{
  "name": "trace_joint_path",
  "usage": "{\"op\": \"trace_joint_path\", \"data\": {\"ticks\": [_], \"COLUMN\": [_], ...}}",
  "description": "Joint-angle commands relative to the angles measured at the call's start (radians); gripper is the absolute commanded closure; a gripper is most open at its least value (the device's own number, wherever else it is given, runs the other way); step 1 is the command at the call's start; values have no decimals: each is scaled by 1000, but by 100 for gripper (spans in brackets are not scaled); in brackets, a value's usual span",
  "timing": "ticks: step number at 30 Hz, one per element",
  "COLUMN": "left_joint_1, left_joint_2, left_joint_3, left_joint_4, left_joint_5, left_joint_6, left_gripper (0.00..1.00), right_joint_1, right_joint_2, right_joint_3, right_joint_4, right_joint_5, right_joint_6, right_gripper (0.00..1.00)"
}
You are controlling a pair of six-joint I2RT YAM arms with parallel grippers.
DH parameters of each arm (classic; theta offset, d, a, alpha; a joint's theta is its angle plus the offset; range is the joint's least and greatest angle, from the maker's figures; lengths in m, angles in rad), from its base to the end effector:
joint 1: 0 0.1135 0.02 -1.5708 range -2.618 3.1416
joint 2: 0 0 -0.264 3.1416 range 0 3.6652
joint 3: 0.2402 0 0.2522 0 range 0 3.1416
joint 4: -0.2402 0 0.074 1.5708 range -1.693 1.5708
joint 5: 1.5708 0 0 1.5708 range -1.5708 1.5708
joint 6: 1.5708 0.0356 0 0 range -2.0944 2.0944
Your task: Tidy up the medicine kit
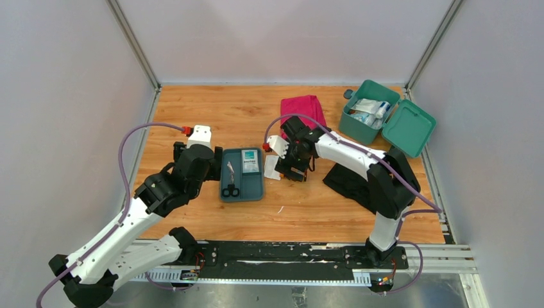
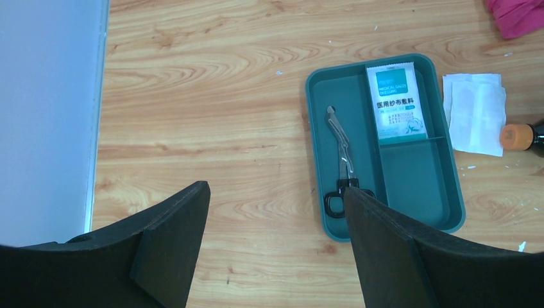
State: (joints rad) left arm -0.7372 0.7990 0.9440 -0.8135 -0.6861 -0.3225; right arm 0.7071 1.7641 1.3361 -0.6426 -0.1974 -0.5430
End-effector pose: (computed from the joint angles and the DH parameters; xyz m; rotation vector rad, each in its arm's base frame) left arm 0.1257 -0.0837 0.3345 0.0747 2.0721 0.1294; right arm 0.2773 0.2461 0.2299 -1.6001 2.1034 0.3160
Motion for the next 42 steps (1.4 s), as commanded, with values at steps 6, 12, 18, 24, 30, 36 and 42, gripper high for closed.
{"op": "trace_joint_path", "data": {"ticks": [6,12,18,24,30,36,42], "left_joint_1": [-7,-7,-7,-7,-7,-7,-7], "left_joint_2": [-13,-17,-18,-18,-13,-15,-15], "left_joint_3": [-8,-8,-10,-10,-9,-9,-10], "left_joint_4": [-3,-3,-3,-2,-2,-3,-2], "left_joint_5": [-24,-24,-24,-23,-23,-23,-23], "left_joint_6": [-9,-9,-9,-7,-7,-9,-10], "left_gripper": [18,18,18,18,18,18,18], "right_joint_1": [-3,-17,-26,-41,-60,-192,-425], "right_joint_2": [99,156,190,195,88,-93,-253], "right_joint_3": [46,65,64,51,34,45,65], "right_joint_4": [-68,-63,-62,-58,-46,28,173], "right_joint_5": [32,12,12,-11,-39,-205,-159], "right_joint_6": [-64,-61,-54,-42,8,199,495], "right_gripper": [22,30,36,50,66,81,85]}}
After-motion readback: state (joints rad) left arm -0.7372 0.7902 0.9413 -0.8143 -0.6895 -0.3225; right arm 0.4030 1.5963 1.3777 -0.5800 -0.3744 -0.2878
